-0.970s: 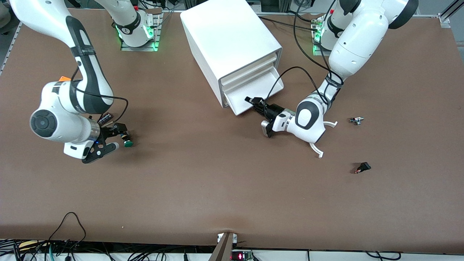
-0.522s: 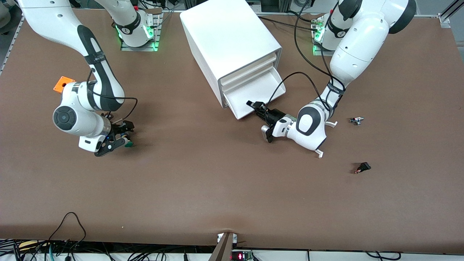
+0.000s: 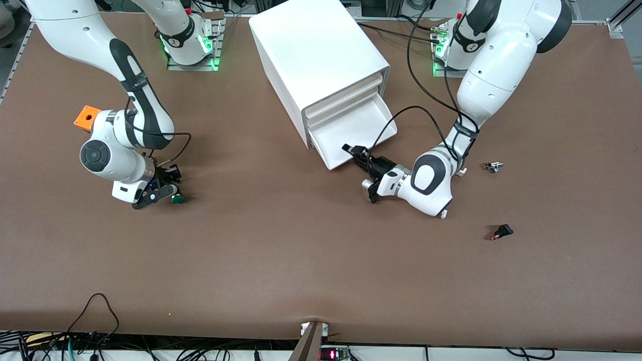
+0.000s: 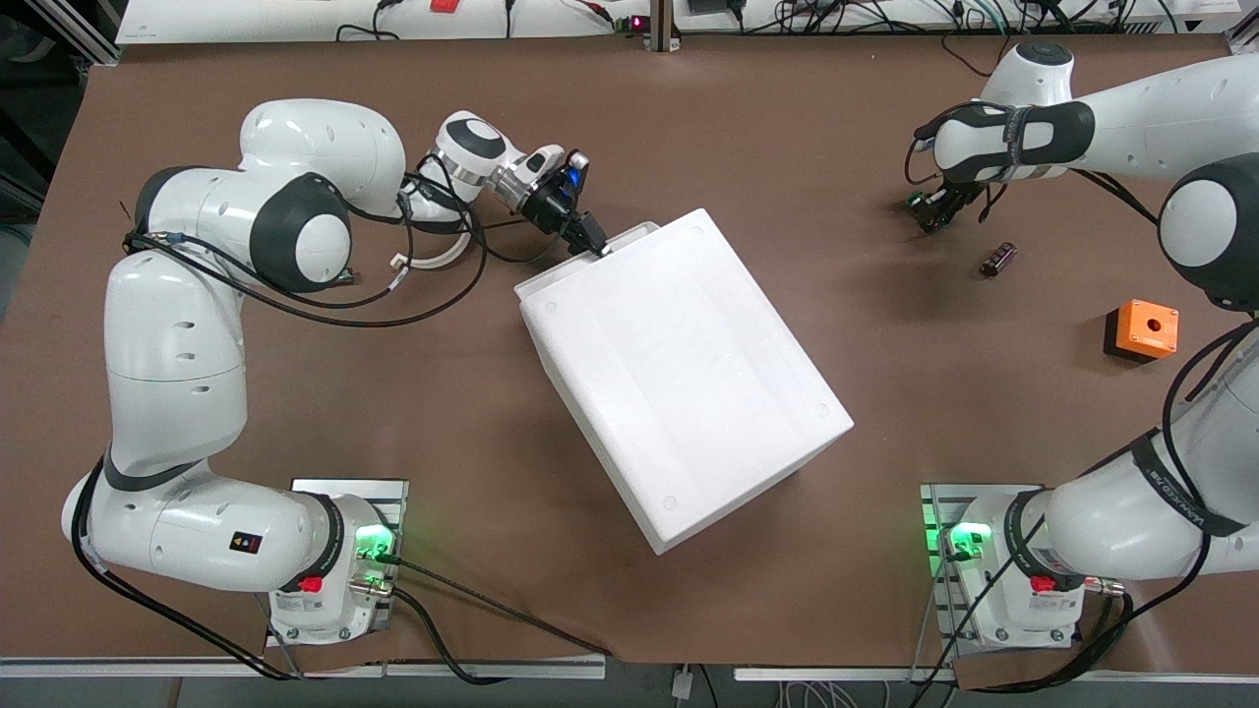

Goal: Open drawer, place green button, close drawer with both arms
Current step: 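Pull the drawer open with the left gripper while the right gripper grasps the button, then lift the green button with the right gripper while the left gripper releases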

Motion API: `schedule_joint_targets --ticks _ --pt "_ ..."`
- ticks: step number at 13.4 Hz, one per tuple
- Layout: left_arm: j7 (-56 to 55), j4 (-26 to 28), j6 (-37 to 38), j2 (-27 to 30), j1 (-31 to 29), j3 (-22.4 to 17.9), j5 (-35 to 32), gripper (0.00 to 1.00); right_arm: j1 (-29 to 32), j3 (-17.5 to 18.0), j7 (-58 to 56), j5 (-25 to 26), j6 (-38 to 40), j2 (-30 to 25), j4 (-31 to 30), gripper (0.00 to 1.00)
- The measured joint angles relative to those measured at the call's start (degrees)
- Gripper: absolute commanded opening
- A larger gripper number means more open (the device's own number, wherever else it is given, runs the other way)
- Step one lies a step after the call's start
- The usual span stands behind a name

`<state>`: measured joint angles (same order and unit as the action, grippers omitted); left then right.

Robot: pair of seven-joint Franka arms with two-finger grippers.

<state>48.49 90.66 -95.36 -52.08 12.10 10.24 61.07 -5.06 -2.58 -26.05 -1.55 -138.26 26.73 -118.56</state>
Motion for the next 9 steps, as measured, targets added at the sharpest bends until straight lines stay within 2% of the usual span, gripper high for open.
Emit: schedule_joint_targets --ticks 1,4,5,6,9 --pt "-0.2 -0.4 0.5 -0.3 0.0 -0.4 0.0 0.06 0.0 0.0 0.0 0.0 0.0 0.0 0.0 0.07" --pt "-0.5 -1.6 1.4 -0.6 -0.1 -1.6 -0.3 0.06 0.0 0.0 0.0 0.0 0.1 -0.1 0.4 0.06" --pt "-0.6 -2.0 1.7 -0.9 -0.2 -1.8 -0.3 0.17 0.0 0.1 0.2 -0.1 1.0 -0.2 1.2 0.06" --pt "-0.6 -2.4 2.0 -1.1 -0.2 -1.8 -0.3 0.98 0.0 0.3 0.7 -0.6 3.7 -0.5 2.7 0.06" --pt "-5.1 -3.5 2.6 -1.6 -0.3 -2.4 -1.5 1.0 -0.7 0.7 1.8 -5.4 17.4 -1.2 11.9 0.06"
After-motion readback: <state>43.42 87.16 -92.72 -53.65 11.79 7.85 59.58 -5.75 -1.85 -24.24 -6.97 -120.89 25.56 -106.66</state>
